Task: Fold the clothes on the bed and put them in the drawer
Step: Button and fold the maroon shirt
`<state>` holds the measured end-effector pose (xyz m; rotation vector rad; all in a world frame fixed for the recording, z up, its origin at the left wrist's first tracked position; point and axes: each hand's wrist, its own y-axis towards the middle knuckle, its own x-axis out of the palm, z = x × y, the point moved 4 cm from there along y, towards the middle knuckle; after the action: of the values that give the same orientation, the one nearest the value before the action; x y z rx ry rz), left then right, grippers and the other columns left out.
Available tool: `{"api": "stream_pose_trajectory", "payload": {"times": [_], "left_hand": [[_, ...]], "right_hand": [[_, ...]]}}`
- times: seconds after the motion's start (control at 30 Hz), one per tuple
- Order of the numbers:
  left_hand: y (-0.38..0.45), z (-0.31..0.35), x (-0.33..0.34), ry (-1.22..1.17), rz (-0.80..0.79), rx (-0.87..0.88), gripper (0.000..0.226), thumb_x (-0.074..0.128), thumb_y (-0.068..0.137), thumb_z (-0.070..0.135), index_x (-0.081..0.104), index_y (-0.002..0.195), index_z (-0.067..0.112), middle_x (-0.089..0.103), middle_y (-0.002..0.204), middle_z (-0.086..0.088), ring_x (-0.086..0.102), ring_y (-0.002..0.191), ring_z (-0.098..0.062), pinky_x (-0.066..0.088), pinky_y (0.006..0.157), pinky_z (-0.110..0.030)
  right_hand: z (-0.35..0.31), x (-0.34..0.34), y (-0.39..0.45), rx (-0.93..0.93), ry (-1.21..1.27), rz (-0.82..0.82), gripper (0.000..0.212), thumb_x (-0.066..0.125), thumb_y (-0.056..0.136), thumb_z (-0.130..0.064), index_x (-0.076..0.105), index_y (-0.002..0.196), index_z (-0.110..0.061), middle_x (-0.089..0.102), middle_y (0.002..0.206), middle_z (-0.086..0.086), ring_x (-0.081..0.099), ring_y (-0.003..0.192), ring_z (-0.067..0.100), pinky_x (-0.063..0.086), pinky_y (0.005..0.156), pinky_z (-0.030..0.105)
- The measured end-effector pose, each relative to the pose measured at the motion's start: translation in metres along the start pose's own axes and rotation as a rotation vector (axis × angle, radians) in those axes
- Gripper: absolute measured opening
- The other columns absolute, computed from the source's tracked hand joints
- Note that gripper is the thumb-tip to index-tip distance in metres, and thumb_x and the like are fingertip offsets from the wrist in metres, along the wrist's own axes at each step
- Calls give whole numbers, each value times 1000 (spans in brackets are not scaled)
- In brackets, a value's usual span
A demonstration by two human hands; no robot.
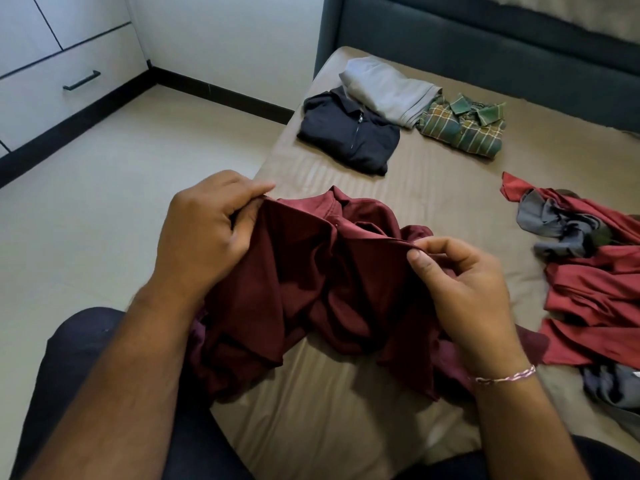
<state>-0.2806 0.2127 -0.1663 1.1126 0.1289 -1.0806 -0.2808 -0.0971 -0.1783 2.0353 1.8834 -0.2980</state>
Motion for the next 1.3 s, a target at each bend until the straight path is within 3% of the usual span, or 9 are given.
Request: {"api": "stream_pose_trajectory", "payload": {"times": [0.17, 0.43, 0.57, 0.7, 0.87, 0.97, 1.1, 1.2, 1.3], "left_hand": [[-4, 22, -16, -125, 283, -17, 18, 70, 100, 7, 76, 117, 6, 74, 109, -1, 71, 102, -9, 56, 92, -27], [-11, 94, -11, -372, 251, 220, 17, 71, 96, -2, 70, 113, 1, 73, 102, -6, 72, 94, -20, 53, 83, -27], [-12, 98, 0, -574, 250, 22, 14, 60, 102, -3, 67, 109, 6, 75, 100, -6, 75, 99, -18, 57, 87, -30], [-13, 94, 0, -626, 337, -68, 11, 56, 104, 3, 60, 110, 10, 72, 96, -14, 75, 91, -25, 58, 79, -33], [-17, 73, 1, -554, 382, -159, 13, 58, 104, 0, 62, 110, 12, 70, 100, -17, 72, 91, -34, 59, 78, -48], [-17, 60, -2, -538, 392, -209, 9, 61, 104, 5, 65, 111, 10, 72, 101, -15, 73, 94, -31, 59, 79, -47], [-14, 43, -7, -581, 479, -322, 10, 66, 101, 8, 71, 110, 10, 74, 102, -4, 73, 96, -20, 59, 83, -34], [-17, 12, -9, -696, 584, -504, 13, 70, 98, 14, 76, 109, 16, 77, 104, -15, 75, 99, -31, 61, 92, -51], [-17, -9, -16, -759, 650, -621, 14, 73, 96, 16, 76, 110, 13, 77, 104, -18, 75, 99, -32, 60, 94, -54]], "right_hand": [[-34, 5, -16, 250, 613, -153, 14, 66, 87, -18, 75, 78, -11, 66, 80, 12, 63, 75, 20, 56, 73, 30], [-82, -3, -36, 144, 692, -293, 8, 73, 78, -15, 78, 82, -11, 72, 87, 13, 66, 79, 22, 59, 77, 30], [-70, 3, -37, 131, 437, -384, 18, 60, 100, -30, 63, 93, -14, 74, 99, 21, 65, 67, 31, 51, 63, 37], [-45, 34, -49, 257, 371, -491, 13, 52, 105, -21, 62, 107, -12, 74, 89, 16, 63, 60, 29, 51, 61, 33], [-31, 73, -66, 176, 333, -466, 21, 72, 94, -21, 66, 112, -12, 73, 88, 5, 65, 78, 14, 51, 73, 21], [-29, 91, -68, 149, 295, -432, 28, 85, 85, -18, 68, 107, -17, 67, 83, -5, 59, 78, 11, 52, 74, 27], [-30, 101, -71, 149, 284, -468, 10, 83, 87, -13, 73, 87, -13, 73, 79, 11, 63, 72, 19, 55, 66, 40], [-37, 80, -67, 153, 361, -404, 10, 81, 83, -13, 76, 86, -5, 72, 78, 7, 63, 71, 16, 53, 64, 25], [-52, 53, -58, 196, 510, -325, 22, 83, 81, -21, 77, 94, -4, 73, 89, 16, 68, 81, 25, 58, 75, 33]]}}
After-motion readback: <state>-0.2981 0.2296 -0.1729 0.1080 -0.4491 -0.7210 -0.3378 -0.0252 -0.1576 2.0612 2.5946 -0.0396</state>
